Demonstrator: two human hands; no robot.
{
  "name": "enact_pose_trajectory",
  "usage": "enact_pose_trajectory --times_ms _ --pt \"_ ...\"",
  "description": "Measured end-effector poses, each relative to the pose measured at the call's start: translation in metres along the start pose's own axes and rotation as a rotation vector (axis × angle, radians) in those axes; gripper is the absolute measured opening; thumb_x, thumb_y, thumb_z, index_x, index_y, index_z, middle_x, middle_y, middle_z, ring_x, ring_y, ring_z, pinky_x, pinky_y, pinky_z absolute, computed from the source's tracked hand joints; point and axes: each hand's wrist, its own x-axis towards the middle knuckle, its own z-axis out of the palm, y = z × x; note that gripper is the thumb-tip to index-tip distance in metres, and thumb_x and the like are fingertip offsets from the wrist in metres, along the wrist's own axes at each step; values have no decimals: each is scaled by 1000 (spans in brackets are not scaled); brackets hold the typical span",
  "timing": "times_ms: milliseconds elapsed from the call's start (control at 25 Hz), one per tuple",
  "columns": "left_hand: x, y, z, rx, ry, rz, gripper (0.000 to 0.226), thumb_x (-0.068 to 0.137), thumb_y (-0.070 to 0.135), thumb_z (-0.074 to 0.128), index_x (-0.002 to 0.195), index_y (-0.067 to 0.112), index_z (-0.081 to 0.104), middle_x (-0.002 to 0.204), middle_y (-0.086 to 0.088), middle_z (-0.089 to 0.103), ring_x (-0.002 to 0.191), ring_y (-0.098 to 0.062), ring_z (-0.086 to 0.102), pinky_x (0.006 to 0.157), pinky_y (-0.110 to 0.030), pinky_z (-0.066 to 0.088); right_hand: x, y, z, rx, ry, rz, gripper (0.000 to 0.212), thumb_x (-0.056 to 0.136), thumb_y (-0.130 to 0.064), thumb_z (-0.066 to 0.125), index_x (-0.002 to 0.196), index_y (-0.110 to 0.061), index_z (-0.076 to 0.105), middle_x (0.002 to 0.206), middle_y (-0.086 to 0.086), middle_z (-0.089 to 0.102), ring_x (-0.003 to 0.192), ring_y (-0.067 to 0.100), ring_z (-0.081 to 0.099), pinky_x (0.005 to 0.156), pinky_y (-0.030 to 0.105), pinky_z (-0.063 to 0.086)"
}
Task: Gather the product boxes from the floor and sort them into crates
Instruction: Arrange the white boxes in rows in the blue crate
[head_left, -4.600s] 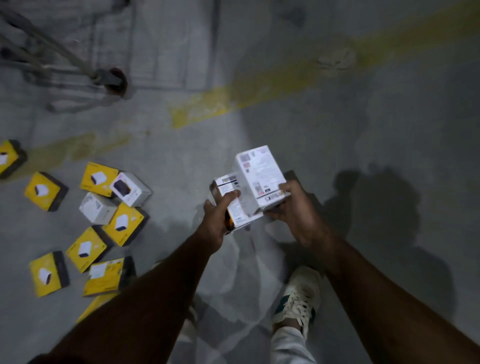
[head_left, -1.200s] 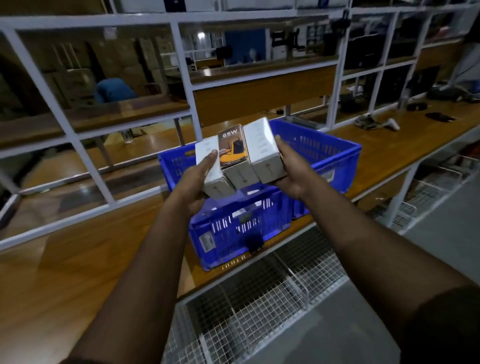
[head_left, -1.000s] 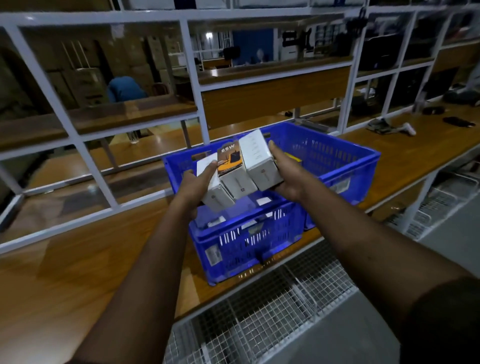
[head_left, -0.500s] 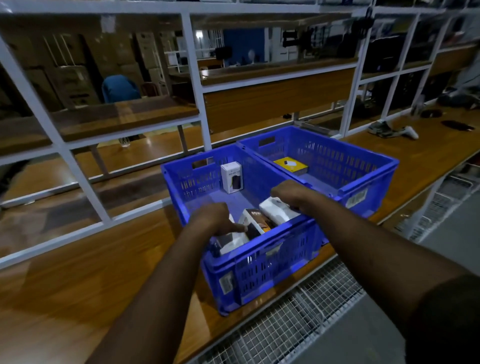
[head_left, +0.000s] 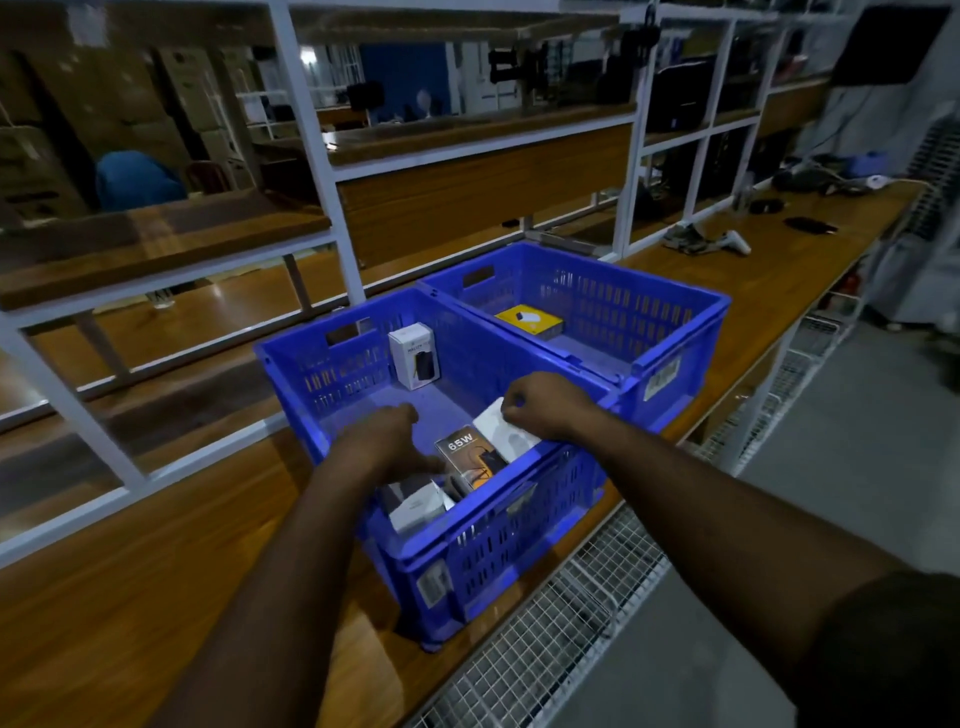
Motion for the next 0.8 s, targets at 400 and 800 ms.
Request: enact_pose_trajectory --times_ms 400,800 --pt "18 81 9 -113 220 280 82 81 44 71 149 15 35 154 -13 34 140 -35 33 111 -54 33 -47 28 11 352 651 81 16 93 -23 58 106 -18 66 109 7 56 110 27 48 92 38 41" --pt "-39 274 57 -560 366 891 61 85 29 73 136 8 48 125 -12 57 114 -26 57 92 -37 46 -196 144 31 276 906 535 15 84 -20 56 97 -18 64 96 7 59 97 23 53 78 35 45"
